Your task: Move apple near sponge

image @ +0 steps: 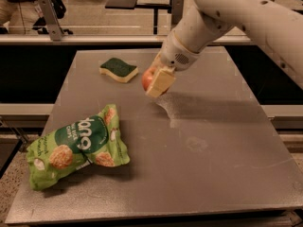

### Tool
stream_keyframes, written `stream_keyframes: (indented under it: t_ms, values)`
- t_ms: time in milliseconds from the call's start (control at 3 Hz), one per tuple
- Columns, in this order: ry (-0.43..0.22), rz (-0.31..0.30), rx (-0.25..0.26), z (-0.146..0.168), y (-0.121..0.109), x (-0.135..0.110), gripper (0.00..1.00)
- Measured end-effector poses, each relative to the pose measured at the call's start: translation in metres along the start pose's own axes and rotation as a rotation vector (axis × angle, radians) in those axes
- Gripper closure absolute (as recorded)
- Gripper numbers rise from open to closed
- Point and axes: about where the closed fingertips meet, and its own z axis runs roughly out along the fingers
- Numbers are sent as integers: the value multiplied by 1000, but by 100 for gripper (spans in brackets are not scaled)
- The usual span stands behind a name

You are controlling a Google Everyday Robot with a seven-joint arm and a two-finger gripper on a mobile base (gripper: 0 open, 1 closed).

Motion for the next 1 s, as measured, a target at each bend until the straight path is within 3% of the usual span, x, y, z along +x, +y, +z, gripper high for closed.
stream_keyframes:
  t_ms: [333, 1000]
  values:
    - [-36, 41, 37, 22, -42, -9, 100]
    - [-38, 74, 35, 56, -79, -14, 100]
